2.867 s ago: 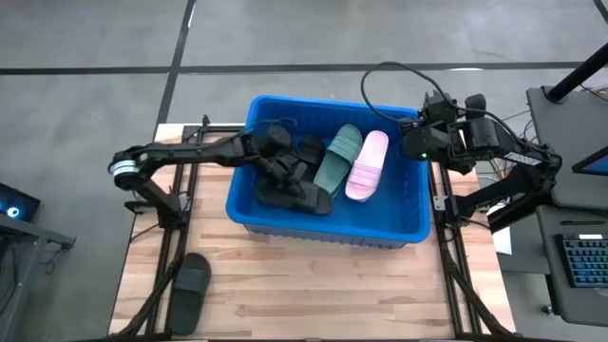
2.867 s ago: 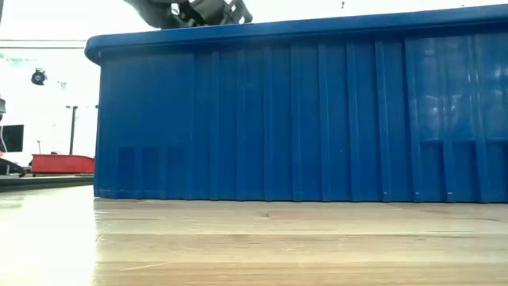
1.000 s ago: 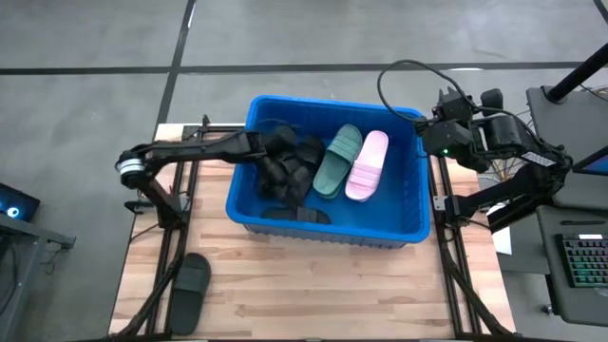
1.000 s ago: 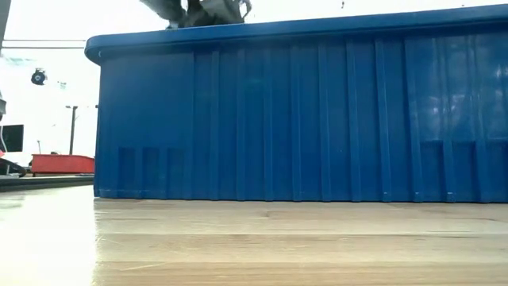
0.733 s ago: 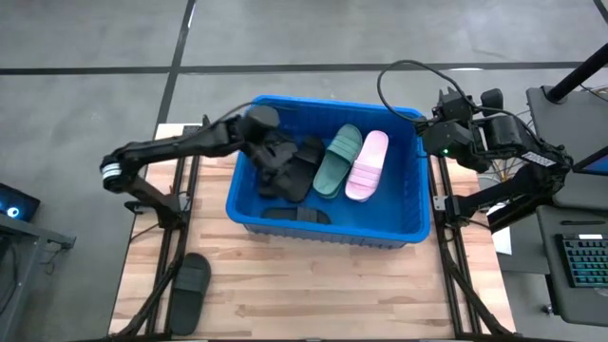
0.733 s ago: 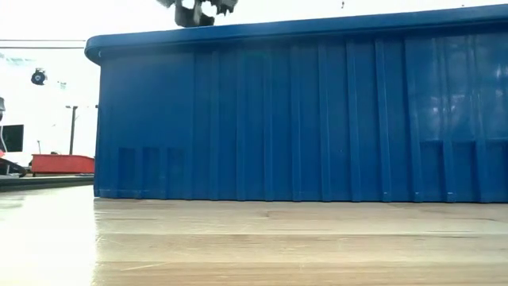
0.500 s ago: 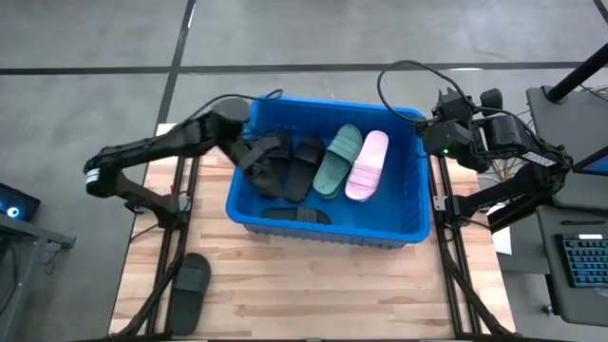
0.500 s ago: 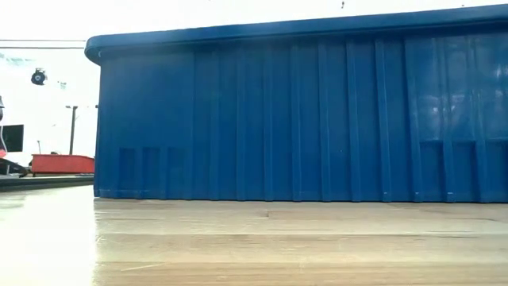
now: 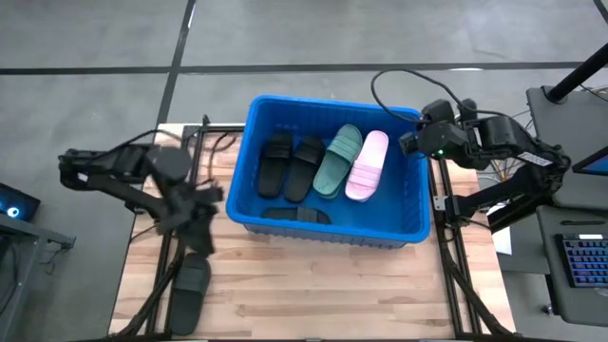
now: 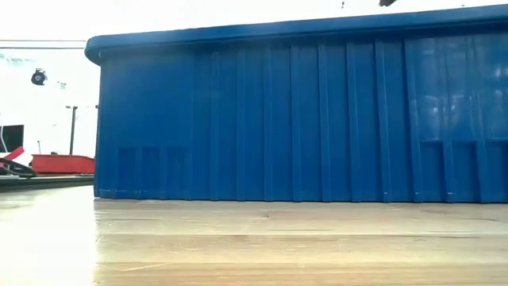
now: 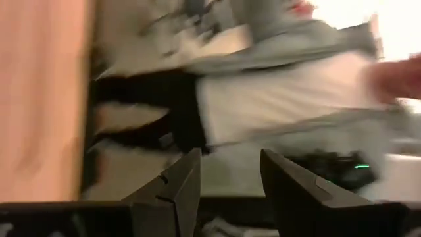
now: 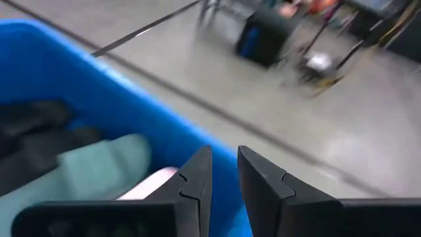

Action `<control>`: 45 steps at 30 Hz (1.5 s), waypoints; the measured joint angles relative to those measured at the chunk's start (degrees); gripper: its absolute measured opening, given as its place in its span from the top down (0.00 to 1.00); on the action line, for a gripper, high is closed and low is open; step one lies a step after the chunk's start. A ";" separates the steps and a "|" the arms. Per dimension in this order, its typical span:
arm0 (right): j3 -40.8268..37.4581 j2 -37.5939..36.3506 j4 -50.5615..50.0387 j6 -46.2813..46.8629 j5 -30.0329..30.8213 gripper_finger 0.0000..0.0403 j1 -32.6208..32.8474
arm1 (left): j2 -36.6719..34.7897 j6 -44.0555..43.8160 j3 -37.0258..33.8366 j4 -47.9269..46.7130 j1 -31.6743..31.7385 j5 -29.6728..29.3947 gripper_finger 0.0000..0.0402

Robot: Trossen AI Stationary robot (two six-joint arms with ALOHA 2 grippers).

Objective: Pick and place slides into bin
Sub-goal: Put the black slide into the blue bin

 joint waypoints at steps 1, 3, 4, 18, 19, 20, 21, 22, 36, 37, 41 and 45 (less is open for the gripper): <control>0.00 0.04 0.02 1.19 -1.82 0.84 0.01 | -0.78 0.76 0.00 -4.79 -1.88 -2.32 0.65; 0.00 0.17 0.30 2.93 -5.64 0.84 0.04 | -1.47 2.16 -0.01 -13.73 -5.09 -7.17 0.65; 0.00 0.32 0.83 3.54 -7.17 0.84 0.12 | -1.68 2.92 -0.02 -17.80 -6.43 -9.83 0.65; -0.24 2.97 13.74 3.74 -11.17 0.84 6.76 | 3.12 9.68 -15.38 -23.27 -24.01 -19.47 0.65; -0.24 3.40 13.79 3.75 -11.14 0.84 7.24 | 2.91 9.88 -16.98 -20.94 -24.60 -19.12 0.65; -0.24 3.70 13.83 3.76 -11.14 0.84 7.71 | 2.35 9.98 -18.73 -18.33 -25.40 -19.10 0.65; -0.26 3.89 13.83 3.76 -11.16 0.84 8.17 | 1.88 9.84 -20.60 -16.47 -26.24 -19.16 0.65; -0.26 4.28 13.90 3.76 -11.18 0.84 8.64 | 1.28 9.54 -22.32 -15.17 -27.06 -19.28 0.65; -0.33 7.20 14.42 3.72 -10.79 0.84 10.29 | -2.01 3.72 -33.83 -6.20 -29.56 -14.83 0.61; -0.35 7.33 14.44 3.72 -10.79 0.84 10.29 | -1.73 3.73 -33.99 -3.61 -29.70 -13.42 0.61; -0.38 7.56 14.43 3.72 -10.65 0.84 10.29 | 0.20 0.11 -34.07 2.91 -30.67 -13.83 0.63; -0.40 7.93 14.43 3.70 -10.63 0.84 10.29 | 2.80 -1.20 -32.84 3.22 -33.12 -23.12 0.69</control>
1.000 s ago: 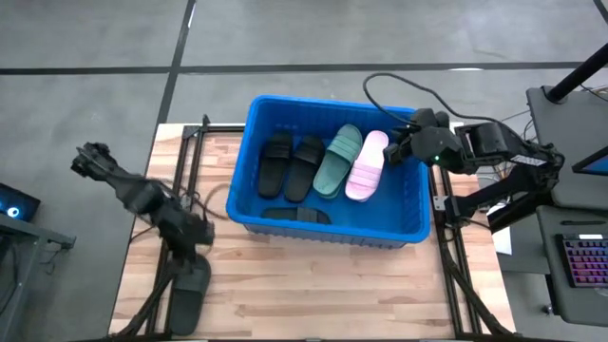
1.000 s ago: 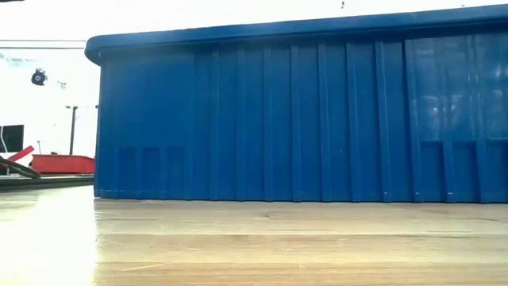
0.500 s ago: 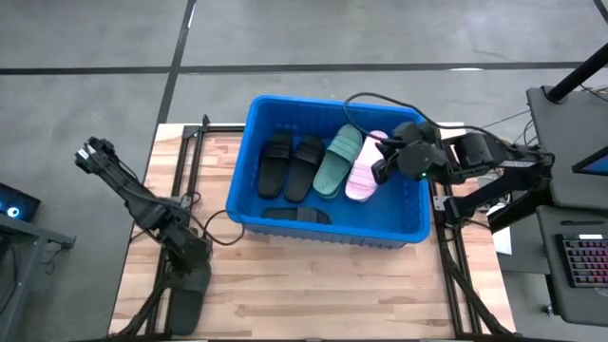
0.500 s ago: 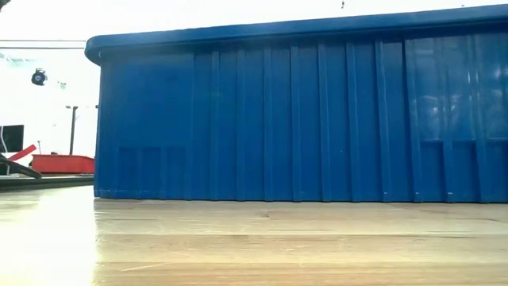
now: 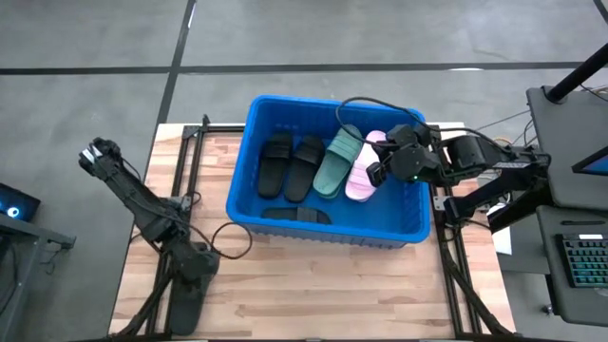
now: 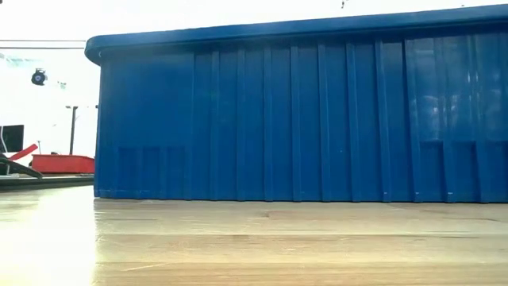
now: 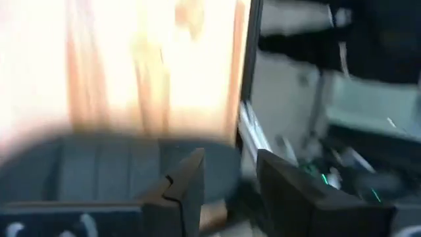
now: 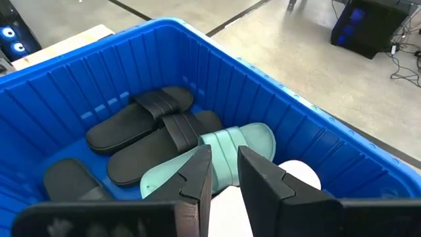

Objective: Pick and place slides into bin
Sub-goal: Put the black slide into the blue bin

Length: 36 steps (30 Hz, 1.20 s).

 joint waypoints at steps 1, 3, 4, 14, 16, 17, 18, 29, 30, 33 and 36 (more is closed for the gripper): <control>-0.02 0.13 -0.01 0.00 -0.01 0.84 0.00 | 0.36 0.32 0.71 0.66 -1.08 -3.96 0.71; -0.02 0.41 -0.03 -0.06 0.03 0.84 0.00 | 0.39 0.06 1.69 0.72 -3.17 -10.49 0.75; -0.02 0.45 -0.03 -0.17 0.03 0.84 0.00 | 0.39 -0.51 2.00 0.56 -4.03 -12.53 0.76; -0.13 2.02 -0.07 -0.17 0.05 0.84 0.00 | 4.18 -16.22 0.56 5.22 -13.16 -16.31 0.81; -0.18 2.27 -0.05 -0.17 0.03 0.84 0.00 | 4.97 -16.73 0.16 5.32 -13.41 -14.65 0.79; -0.27 2.27 -0.09 -0.17 0.03 0.84 0.00 | 5.41 -16.95 0.16 5.36 -13.42 -13.24 0.77; -0.35 2.27 -0.09 -0.17 0.03 0.84 0.00 | 5.79 -16.96 0.16 5.48 -13.43 -12.21 0.75; -2.47 2.25 -0.08 -0.17 0.07 0.84 0.00 | 11.30 -24.57 5.15 6.95 -15.98 -10.53 0.48; -2.62 2.25 -0.06 -0.17 0.07 0.84 0.00 | 12.46 -24.57 5.80 6.75 -16.63 -10.42 0.47; -3.06 2.25 -0.06 -0.17 0.30 0.84 0.00 | 15.58 -24.35 8.21 0.86 -17.75 -9.23 0.47; -3.16 2.31 -0.08 -0.17 1.55 0.84 0.00 | 17.86 -23.21 11.87 -8.23 -18.00 -9.63 0.47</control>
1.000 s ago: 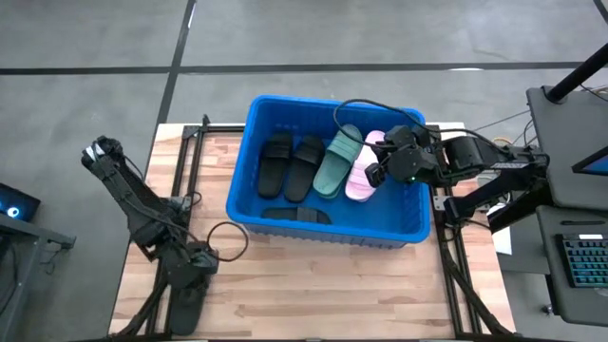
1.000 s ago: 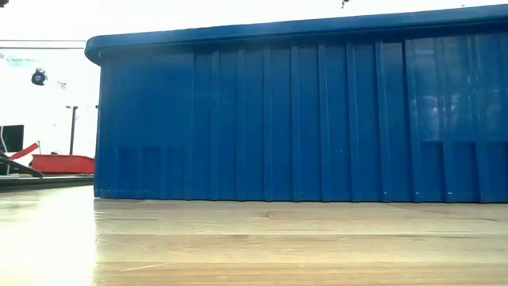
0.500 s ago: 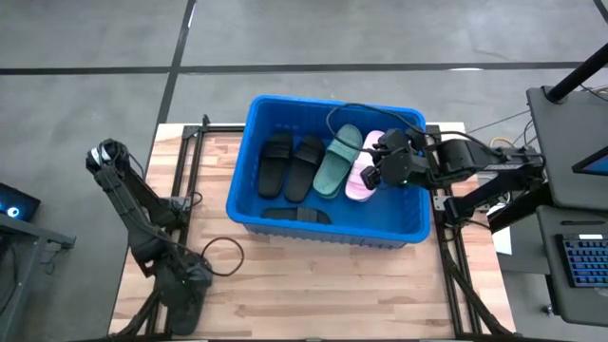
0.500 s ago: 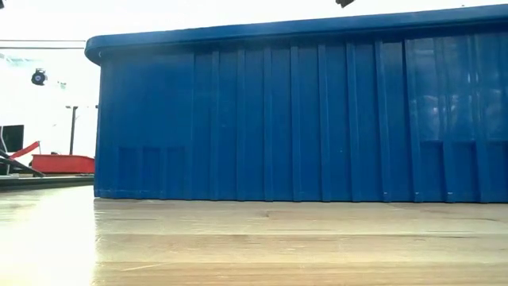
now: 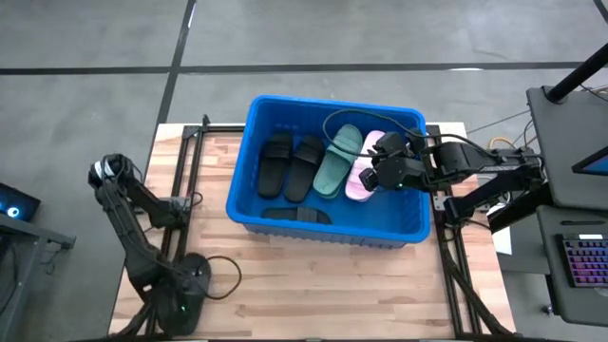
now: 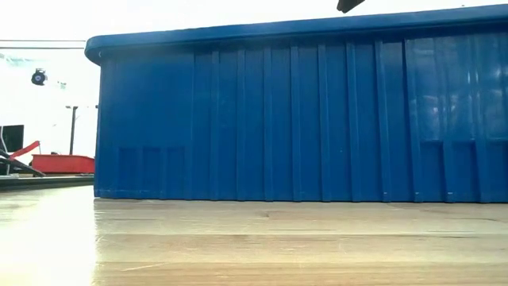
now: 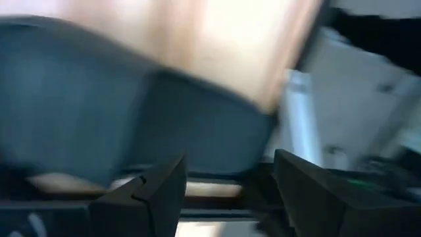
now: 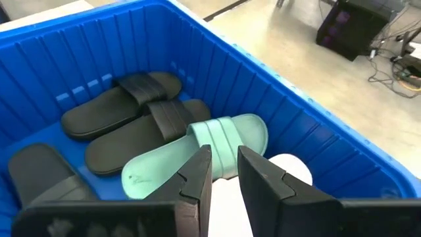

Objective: Pick and place slides into bin
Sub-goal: Put the black slide into the blue bin

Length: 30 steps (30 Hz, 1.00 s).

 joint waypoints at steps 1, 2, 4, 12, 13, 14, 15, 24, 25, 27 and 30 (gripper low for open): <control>0.00 0.00 -0.02 0.00 0.19 0.84 0.00 | 0.54 0.42 1.51 -4.02 -0.03 -1.03 0.47; 0.00 0.00 -0.02 0.00 0.40 0.84 0.00 | 1.26 0.64 3.06 -7.90 -0.07 -2.38 0.47; 0.00 0.02 -0.04 0.00 0.58 0.84 0.00 | 2.68 1.06 5.51 -13.74 -0.30 -6.68 0.47; 0.00 0.04 -0.08 -1.60 0.87 0.84 0.00 | 9.36 5.35 6.87 -13.54 -3.25 -15.70 0.47; 0.00 0.04 -0.08 -1.85 0.99 0.84 0.00 | 10.25 5.42 6.91 -13.87 -3.61 -15.74 0.47; 0.00 0.04 -0.08 -2.15 1.01 0.84 0.00 | 11.05 5.38 6.90 -14.37 -4.02 -15.73 0.47; 0.00 0.04 -0.08 -2.41 1.04 0.84 0.00 | 11.88 5.27 6.90 -14.92 -4.38 -15.72 0.47; 0.00 0.04 -0.11 -3.45 1.01 0.84 0.00 | 16.55 2.26 6.87 -17.97 -6.94 -13.35 0.47; 0.00 0.04 -0.11 -3.45 1.01 0.84 0.00 | 17.07 1.00 6.87 -18.82 -7.08 -13.50 0.47; 0.00 0.04 -0.11 -3.47 1.01 0.84 0.00 | 18.01 -0.73 6.76 -21.27 -7.11 -13.50 0.47; 0.00 0.04 -0.11 -3.45 1.01 0.84 -0.01 | 19.63 -1.28 6.74 -21.80 -7.09 -13.63 0.47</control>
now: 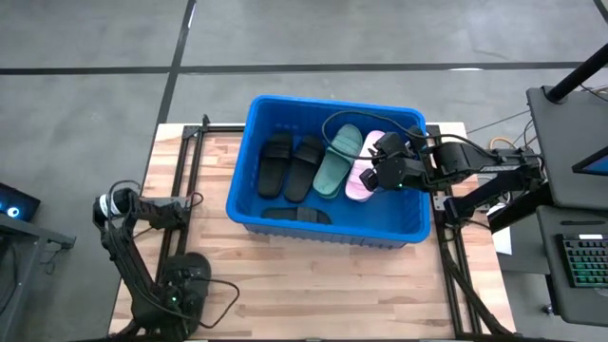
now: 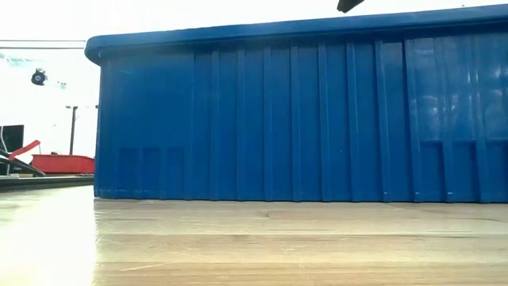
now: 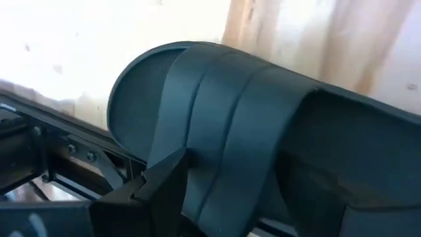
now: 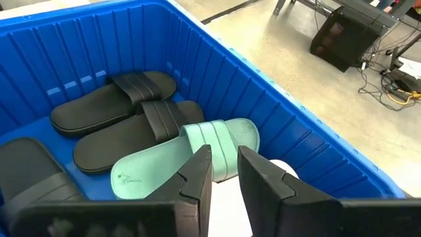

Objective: Pick and place slides into bin
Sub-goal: Put the black slide into the blue bin

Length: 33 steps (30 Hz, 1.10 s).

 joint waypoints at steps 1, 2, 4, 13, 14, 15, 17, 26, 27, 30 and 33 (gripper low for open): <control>0.00 0.00 0.00 -0.01 0.00 0.84 0.01 | 0.56 -0.42 0.00 -0.09 0.00 -0.17 0.47; 0.00 0.00 0.00 -0.02 0.00 0.84 0.01 | 1.15 -0.78 0.00 -0.09 0.00 -0.28 0.47; 0.00 0.00 0.00 0.00 0.00 0.84 0.01 | 2.40 -0.97 0.00 -0.15 0.00 -0.35 0.47; 0.00 0.00 0.00 0.00 0.00 0.84 0.00 | 2.54 -0.97 0.22 -0.94 0.04 -1.01 0.71; 0.00 0.00 0.00 0.00 0.00 0.84 0.00 | 1.90 -0.97 0.28 -0.90 0.04 -1.27 0.76; 0.00 0.00 0.00 0.00 0.00 0.84 0.01 | 1.15 -0.97 0.28 -0.75 0.04 -1.42 0.82; 0.00 0.00 0.00 0.00 0.00 0.84 0.01 | -0.63 -0.97 0.31 -0.15 0.04 -2.25 0.93; 0.02 -0.04 0.24 0.00 0.00 0.84 0.01 | -12.34 -0.92 1.02 1.08 0.19 -13.14 1.00; 0.02 -0.04 0.28 0.02 -0.02 0.84 -0.01 | -13.71 -0.94 1.07 0.88 0.25 -14.82 1.00; 0.02 -0.04 0.57 0.83 -1.31 0.84 0.00 | -18.01 -0.64 1.32 0.64 0.46 -18.98 1.00; 0.02 -0.04 0.79 1.83 -3.09 0.84 0.01 | -22.00 1.37 1.85 0.77 0.48 -22.70 1.00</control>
